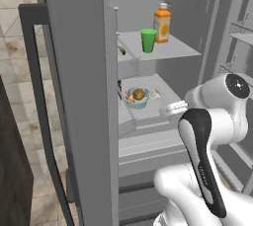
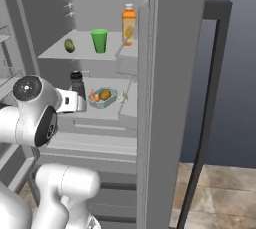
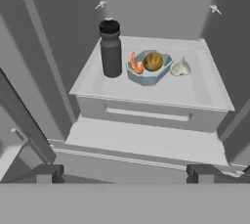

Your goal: Place the tupperware on the second highest shelf of the fridge. Make space for the tupperware among the existing items by rearranging them on the shelves if needed. Close the fridge door when finished.

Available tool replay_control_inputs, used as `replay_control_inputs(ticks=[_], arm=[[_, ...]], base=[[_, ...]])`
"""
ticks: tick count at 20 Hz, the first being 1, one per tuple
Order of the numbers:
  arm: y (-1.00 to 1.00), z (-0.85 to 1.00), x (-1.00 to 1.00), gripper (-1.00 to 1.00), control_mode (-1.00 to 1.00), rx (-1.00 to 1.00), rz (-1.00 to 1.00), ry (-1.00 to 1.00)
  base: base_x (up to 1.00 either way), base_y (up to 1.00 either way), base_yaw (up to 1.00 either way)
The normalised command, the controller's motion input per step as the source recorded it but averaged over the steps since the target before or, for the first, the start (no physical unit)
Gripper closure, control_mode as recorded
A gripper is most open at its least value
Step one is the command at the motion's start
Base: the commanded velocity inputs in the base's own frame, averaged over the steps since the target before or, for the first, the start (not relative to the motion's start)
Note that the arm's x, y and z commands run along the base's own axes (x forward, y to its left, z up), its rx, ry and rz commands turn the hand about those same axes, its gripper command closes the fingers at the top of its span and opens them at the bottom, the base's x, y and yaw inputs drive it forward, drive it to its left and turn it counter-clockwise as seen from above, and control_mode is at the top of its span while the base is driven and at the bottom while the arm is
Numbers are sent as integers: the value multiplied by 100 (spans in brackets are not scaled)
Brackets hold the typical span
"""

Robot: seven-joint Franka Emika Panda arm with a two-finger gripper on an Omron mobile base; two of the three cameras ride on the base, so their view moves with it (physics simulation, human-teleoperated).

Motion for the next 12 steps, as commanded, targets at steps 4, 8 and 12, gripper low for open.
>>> replay_control_inputs(ticks=[4,8,12], arm=[[0,0,0,-100,100,0,0,0],[0,0,0,-100,100,0,0,0],[0,0,0,-100,100,0,0,0]], base=[[-81,0,0],[-70,0,0],[-60,0,0]])
